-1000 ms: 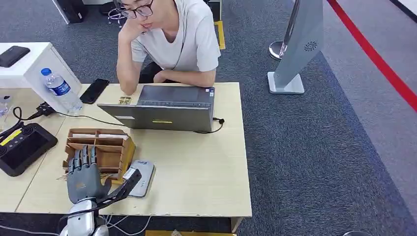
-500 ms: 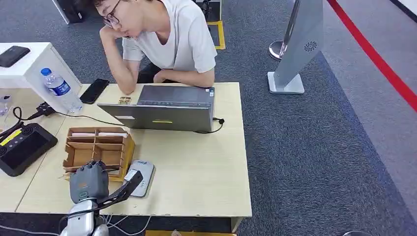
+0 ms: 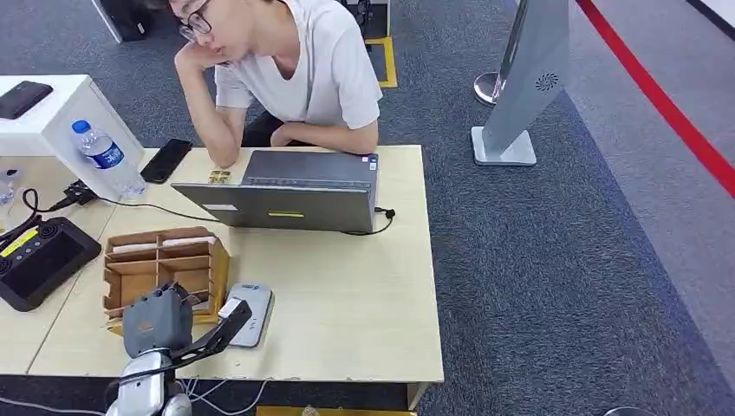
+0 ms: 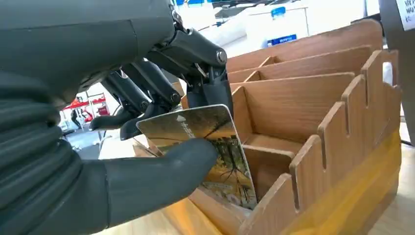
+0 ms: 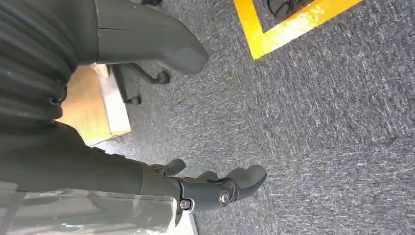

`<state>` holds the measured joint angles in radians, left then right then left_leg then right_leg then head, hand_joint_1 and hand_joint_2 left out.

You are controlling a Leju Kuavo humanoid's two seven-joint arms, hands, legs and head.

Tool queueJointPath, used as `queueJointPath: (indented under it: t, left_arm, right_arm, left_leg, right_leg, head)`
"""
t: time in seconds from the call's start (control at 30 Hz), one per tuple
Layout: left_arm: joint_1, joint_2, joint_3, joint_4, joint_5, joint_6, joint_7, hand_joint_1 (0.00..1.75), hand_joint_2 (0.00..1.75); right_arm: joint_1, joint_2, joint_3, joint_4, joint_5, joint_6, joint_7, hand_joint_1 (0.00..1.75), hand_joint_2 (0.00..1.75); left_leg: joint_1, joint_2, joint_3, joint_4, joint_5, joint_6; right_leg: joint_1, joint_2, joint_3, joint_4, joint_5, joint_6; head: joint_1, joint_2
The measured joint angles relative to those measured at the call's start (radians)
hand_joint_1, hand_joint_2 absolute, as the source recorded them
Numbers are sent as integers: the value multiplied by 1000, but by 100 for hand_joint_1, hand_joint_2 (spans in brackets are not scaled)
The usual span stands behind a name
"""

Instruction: Pass the card to the sensor for recognition and then transmit it.

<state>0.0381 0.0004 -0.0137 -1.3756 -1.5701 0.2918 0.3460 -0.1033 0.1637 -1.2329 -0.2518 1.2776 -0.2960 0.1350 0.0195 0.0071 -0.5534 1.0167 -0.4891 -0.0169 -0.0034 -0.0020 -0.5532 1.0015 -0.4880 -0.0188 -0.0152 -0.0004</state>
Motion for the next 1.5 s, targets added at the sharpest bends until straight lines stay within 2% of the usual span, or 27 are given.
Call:
queueJointPath:
  t: [0.17, 0.3, 0.53, 0.7, 1.0, 1.2, 1.33, 1.43, 1.5]
  left_arm:
    - [-1, -2, 0, -42, 0, -2, -11, 175, 175]
    - [-15, -2, 0, -103, 0, -31, -11, 175, 175]
    - [-29, -1, 0, -158, 0, -31, -11, 175, 175]
    - [-78, 11, 0, -208, 0, -77, -11, 175, 175]
    - [-120, 23, -2, -244, 0, -92, -10, 175, 175]
    - [-291, 60, -52, -266, 0, -214, 11, 175, 175]
    - [-479, 127, -100, -264, 0, -287, 61, 175, 175]
    - [-597, 179, -119, -253, 0, -320, 66, 175, 175]
    - [-640, 203, -129, -244, 0, -325, 66, 175, 175]
  right_arm:
    - [0, -1, 0, 0, 0, 2, -3, 0, 175]
    - [0, -1, 0, 0, 0, 2, -7, 0, 175]
    - [0, -1, 0, 0, 1, 3, -10, 0, 175]
    - [-1, -1, 0, 0, 1, 5, -10, 0, 175]
    - [-1, -2, 0, 0, 2, 8, -15, 0, 175]
    - [-3, -8, 0, 0, 16, 29, -32, 0, 175]
    - [-6, -13, 3, 2, 36, 46, -45, 0, 175]
    - [-6, -14, 7, 4, 38, 56, -49, 0, 175]
    - [-6, -14, 8, 5, 39, 56, -48, 0, 175]
  left_leg:
    - [0, 0, 0, 0, 0, 0]
    - [0, -1, 0, 0, 0, 0]
    - [0, -1, 0, 0, 0, 0]
    - [0, -1, 0, 0, 1, 0]
    - [0, -1, 0, 1, 1, 0]
    - [0, -2, -1, 1, 3, 0]
    - [0, -1, -2, 2, 5, 0]
    - [0, 0, -1, 1, 5, 0]
    - [0, 0, -1, 1, 5, 0]
  right_leg:
    - [0, 0, 0, 0, 0, 0]
    - [0, 0, 0, 0, 0, 0]
    - [0, 0, 0, 0, 0, 0]
    - [0, -1, 0, 0, 0, 0]
    - [0, -1, -1, 0, 0, 0]
    - [0, -2, -1, 1, 2, 0]
    - [0, -1, -2, 1, 5, 0]
    - [0, 0, -2, 1, 6, 0]
    - [0, 0, -2, 2, 6, 0]
  head:
    - [0, 0]
    - [0, 0]
    - [0, 0]
    - [0, 0]
    - [0, 0]
    - [0, 0]
    - [0, 0]
    - [0, 0]
    - [0, 0]
